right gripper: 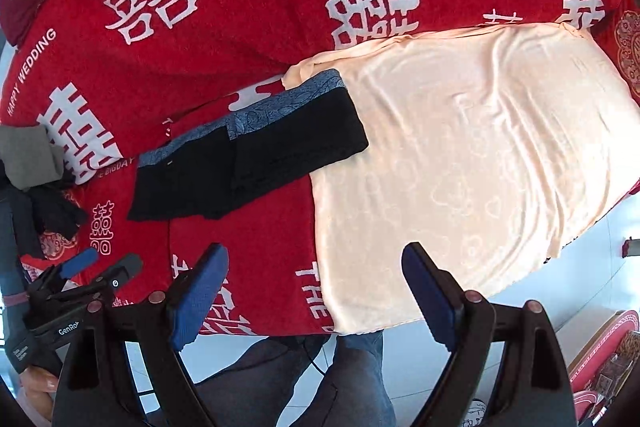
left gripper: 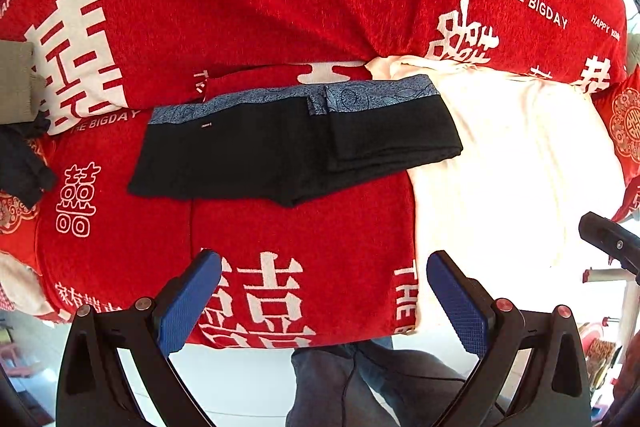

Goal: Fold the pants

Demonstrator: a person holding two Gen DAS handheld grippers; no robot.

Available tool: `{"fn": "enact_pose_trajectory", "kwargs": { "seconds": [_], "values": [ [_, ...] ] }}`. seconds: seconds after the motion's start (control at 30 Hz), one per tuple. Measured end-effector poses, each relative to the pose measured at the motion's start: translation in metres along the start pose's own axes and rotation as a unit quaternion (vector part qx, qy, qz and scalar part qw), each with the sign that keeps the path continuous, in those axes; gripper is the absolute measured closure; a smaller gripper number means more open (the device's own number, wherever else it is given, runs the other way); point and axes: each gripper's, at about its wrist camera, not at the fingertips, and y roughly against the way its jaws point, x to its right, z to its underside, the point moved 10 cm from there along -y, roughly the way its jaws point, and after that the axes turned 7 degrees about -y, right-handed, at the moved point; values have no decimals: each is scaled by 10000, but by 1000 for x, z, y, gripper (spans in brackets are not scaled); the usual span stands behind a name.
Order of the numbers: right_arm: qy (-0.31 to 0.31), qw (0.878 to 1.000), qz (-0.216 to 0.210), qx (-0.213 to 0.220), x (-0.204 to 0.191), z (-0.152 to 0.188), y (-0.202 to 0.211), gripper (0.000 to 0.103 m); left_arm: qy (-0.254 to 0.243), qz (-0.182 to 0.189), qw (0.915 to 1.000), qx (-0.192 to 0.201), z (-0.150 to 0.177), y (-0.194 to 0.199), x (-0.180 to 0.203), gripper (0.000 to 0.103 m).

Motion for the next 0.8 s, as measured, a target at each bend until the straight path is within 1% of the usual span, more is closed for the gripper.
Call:
{"fn": "enact_pose_trajectory", "kwargs": {
  "seconds": [0.3, 0.43, 0.63, 0.8],
  "values": [
    [-21, 10000, -33, 0, 15, 7, 7, 12, 206, -32, 9998, 19, 13, 5, 8, 0],
    [-54, 10000, -69, -10, 21, 8, 6, 12, 335, -115, 9994, -13, 24, 6, 3, 0],
    [-172, 9998, -19, -117, 24, 5, -3, 12, 613, -198, 9979, 9, 31, 4, -25, 0],
    [-69, 9999, 109, -83, 5, -4, -14, 12, 903, -293, 9954, 112, 26, -3, -68, 0]
  ]
}}
